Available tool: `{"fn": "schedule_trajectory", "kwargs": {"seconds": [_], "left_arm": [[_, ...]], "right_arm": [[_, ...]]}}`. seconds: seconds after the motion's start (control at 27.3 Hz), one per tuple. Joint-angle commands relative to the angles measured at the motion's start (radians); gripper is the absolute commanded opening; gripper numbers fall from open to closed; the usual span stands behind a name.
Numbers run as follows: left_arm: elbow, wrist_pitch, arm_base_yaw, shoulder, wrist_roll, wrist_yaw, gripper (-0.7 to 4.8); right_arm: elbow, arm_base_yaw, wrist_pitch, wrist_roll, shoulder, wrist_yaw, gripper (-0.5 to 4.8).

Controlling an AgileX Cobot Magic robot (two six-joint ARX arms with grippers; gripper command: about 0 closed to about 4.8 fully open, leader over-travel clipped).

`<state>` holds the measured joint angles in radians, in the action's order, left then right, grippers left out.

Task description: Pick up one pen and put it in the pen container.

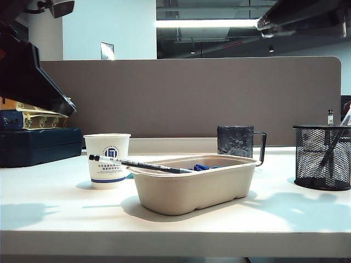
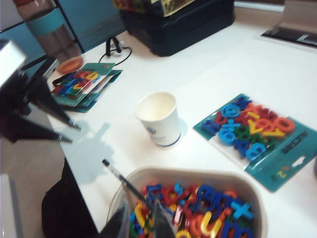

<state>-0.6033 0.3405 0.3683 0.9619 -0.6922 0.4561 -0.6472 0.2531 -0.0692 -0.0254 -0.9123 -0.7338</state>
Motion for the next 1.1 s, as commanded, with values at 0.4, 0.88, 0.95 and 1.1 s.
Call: {"fn": "schedule_trajectory", "kwargs": {"seconds": [0.4,0.88,0.95,1.1], "left_arm": [[-0.036,0.056,0.114,0.033,-0.155,-0.205,1.0],[-0.108,0.074,0.189,0.154,-0.188,-0.212,1.22],[-0.108,0.09,0.195,0.159,-0.192,-0.217,1.22],[-0.108,0.091,0.196,0.17,-0.191,-0.217,1.22]], "right_arm": [[-0.092,0.005,-0.019,-0.001,-0.098,-0.004,0.91],[-0.093,0.005,-0.031,-0.001,-0.098,0.029,0.91],[-0.093,0.005,-0.033,-0.001,-0.098,0.029,0.91],[-0.093,0.005,-0.033,-0.001,-0.098,0.029,0.91]]}}
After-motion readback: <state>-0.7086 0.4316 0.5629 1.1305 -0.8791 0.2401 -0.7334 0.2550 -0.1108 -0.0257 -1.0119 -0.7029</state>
